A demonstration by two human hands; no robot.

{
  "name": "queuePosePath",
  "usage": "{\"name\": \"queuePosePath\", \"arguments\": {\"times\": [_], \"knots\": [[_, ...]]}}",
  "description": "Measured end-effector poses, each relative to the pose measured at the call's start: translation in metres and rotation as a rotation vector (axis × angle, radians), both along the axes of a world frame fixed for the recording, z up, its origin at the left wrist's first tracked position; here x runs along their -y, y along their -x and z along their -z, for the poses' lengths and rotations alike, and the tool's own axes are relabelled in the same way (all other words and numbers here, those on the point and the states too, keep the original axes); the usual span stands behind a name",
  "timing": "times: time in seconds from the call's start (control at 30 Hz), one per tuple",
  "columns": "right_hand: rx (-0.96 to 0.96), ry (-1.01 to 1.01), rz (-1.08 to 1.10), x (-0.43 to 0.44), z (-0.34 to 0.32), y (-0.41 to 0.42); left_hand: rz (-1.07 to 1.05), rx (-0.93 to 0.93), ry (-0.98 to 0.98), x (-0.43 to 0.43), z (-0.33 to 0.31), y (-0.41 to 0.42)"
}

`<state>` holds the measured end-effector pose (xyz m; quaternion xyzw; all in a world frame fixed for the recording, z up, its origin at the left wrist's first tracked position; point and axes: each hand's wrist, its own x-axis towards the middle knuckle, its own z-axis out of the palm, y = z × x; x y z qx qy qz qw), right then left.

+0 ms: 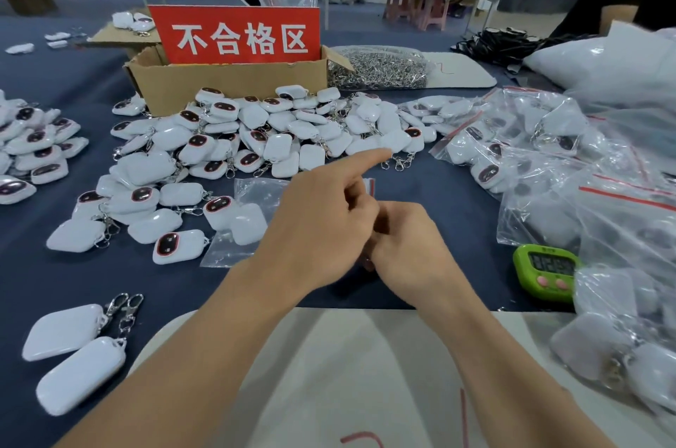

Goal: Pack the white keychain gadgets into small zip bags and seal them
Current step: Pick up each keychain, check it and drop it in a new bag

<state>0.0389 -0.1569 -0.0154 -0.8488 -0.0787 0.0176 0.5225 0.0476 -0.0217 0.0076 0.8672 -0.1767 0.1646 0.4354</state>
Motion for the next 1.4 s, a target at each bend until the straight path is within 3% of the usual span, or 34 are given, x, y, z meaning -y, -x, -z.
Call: {"name": "queuePosePath", "arguments": {"times": [0.1, 0.2, 0.3, 0.4, 0.47, 0.63, 0.73, 0.9, 1.03, 1.17, 1.27, 1.4], "knots": [[-0.049, -0.024, -0.040, 0.003, -0.001, -0.004, -0.045, 0.065, -0.055, 0.002, 0.004, 0.002], [0.025, -0.252, 0.330, 0.019, 0.008, -0.016, -0.165, 0.101, -0.068, -0.005, 0.006, -0.001], [0.084, -0.307, 0.534, 0.027, 0.016, -0.032, -0.141, 0.009, -0.100, -0.009, 0.008, -0.002], [0.135, -0.172, 0.594, 0.029, 0.021, -0.053, -0.091, -0.046, -0.400, 0.000, 0.016, 0.002], [0.149, -0.038, 0.511, 0.028, 0.021, -0.068, -0.106, -0.058, -0.524, 0.005, 0.023, 0.003], [0.214, 0.541, 0.105, 0.015, 0.018, -0.105, -0.226, -0.005, -0.639, 0.003, 0.025, -0.001], [0.172, 0.662, 0.044, 0.009, 0.019, -0.116, -0.284, -0.035, -0.700, -0.001, 0.024, -0.004], [0.246, 0.537, 0.203, 0.010, 0.023, -0.110, -0.353, -0.041, -0.730, -0.001, 0.025, -0.004], [0.266, 0.430, 0.306, 0.017, 0.022, -0.101, -0.355, -0.077, -0.637, -0.004, 0.028, -0.007], [0.195, 0.214, 0.354, 0.023, 0.023, -0.082, -0.388, -0.064, -0.514, -0.008, 0.033, -0.009], [0.117, -0.031, 0.344, 0.025, 0.018, -0.057, -0.432, 0.078, -0.383, -0.005, 0.033, -0.007], [0.027, -0.272, 0.306, 0.027, 0.011, -0.017, -0.311, 0.077, -0.173, 0.001, 0.027, -0.001]]}}
